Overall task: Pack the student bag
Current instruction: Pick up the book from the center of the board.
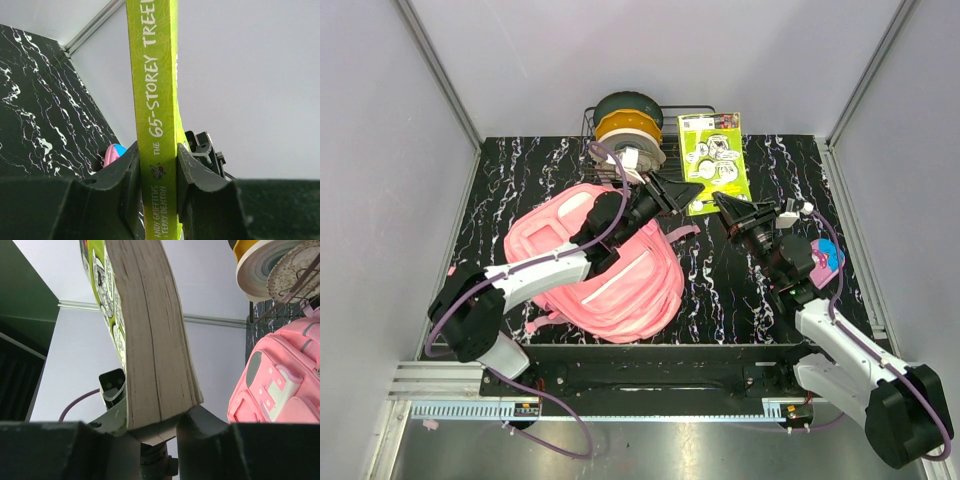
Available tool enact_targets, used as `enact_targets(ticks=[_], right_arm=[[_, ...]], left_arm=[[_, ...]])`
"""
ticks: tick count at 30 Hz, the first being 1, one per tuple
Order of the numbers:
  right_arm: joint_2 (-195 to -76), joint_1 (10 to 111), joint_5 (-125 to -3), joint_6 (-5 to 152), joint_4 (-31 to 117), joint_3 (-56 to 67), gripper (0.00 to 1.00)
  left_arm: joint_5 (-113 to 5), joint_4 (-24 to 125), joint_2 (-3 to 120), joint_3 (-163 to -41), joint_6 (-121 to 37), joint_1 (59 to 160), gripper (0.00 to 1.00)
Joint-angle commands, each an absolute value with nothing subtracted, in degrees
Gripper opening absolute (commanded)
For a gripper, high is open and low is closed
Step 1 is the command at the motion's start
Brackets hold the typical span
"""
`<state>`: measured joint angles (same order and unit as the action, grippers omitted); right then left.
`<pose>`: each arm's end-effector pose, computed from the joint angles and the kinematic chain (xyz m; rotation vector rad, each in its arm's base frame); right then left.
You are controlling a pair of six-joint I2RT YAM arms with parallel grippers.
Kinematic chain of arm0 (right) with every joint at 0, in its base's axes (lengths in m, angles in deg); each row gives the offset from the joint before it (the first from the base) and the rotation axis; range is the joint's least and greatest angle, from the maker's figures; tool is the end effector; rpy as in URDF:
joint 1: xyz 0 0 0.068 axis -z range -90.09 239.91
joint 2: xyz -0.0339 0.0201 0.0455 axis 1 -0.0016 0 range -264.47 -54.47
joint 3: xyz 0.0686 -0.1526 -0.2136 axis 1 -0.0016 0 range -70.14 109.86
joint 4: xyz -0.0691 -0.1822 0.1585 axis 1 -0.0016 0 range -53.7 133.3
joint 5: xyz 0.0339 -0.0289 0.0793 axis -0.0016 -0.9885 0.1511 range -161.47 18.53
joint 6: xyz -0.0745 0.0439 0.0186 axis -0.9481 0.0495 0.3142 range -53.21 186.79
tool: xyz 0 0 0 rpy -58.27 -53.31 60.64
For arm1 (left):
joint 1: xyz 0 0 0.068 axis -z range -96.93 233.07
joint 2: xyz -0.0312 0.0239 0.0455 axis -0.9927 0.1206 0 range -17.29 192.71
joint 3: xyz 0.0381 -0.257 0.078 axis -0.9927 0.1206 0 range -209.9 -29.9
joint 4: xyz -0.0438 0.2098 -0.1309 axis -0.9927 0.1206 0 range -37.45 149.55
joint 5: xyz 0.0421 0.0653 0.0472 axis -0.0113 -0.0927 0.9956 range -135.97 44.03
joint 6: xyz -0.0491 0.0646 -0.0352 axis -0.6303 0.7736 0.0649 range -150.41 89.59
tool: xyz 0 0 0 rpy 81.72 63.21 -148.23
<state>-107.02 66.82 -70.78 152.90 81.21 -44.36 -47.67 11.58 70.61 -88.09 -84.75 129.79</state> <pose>0.2261 0.0974 0.2996 0.8130 1.3483 1.5661 0.2676 -0.2877 0.3416 -0.0749 1.5430 -1.4677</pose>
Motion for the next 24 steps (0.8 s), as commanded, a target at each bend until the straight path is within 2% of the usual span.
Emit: enact_targets(ticks=[1,2,3,4,5,6,8,10,12,17,20,24], right_arm=[[-107.55,67.32,-73.49,150.38,88.65,-41.31,0.22],[-107.64,67.32,-73.05,149.94,88.74,-41.05,0.09],[-107.56,67.23,-72.53,149.07,89.09,-40.96,0.01],[-107.38,67.32,-72.43,148.89,88.92,-40.96,0.0],[-106.94,67.32,-72.43,148.45,88.83,-40.96,0.0],[-106.68,67.32,-72.43,147.14,87.52,-40.7,0.0],[-105.1,67.32,-72.7,145.29,84.89,-40.26,0.0],[-102.55,67.41,-73.48,141.95,78.39,-38.77,0.0],[-100.01,67.41,-75.32,139.06,71.82,-37.45,0.0],[-97.36,67.41,-76.04,133.43,62.57,-35.52,0.0],[-96.66,67.41,-74.81,128.86,54.22,-32.27,0.0],[-94.21,67.41,-78.12,120.0,36.17,-25.51,0.0]], left_arm=[[-50.45,6.23,67.7,-87.2,-84.37,129.57,0.0],[-50.89,6.31,67.79,-87.2,-84.29,129.48,0.0],[-51.24,6.4,67.7,-87.2,-84.11,129.57,0.0],[-51.33,6.66,67.7,-87.2,-83.67,129.57,0.01],[-51.42,7.89,67.52,-87.2,-83.5,129.48,0.11],[-51.25,8.42,67.35,-87.2,-82.8,129.57,0.34],[-50.9,11.13,66.47,-87.29,-81.57,129.57,0.63],[-49.67,14.56,65.33,-87.2,-78.67,129.57,0.86],[-46.77,20.44,62.61,-86.68,-74.99,129.57,0.97],[-39.75,33.35,54.63,-84.48,-66.46,129.57,0.99],[-39.9,43.18,51.54,-85.09,-59.78,129.83,0.99],[-41.67,52.36,47.14,-82.64,-52.58,131.41,0.99]])
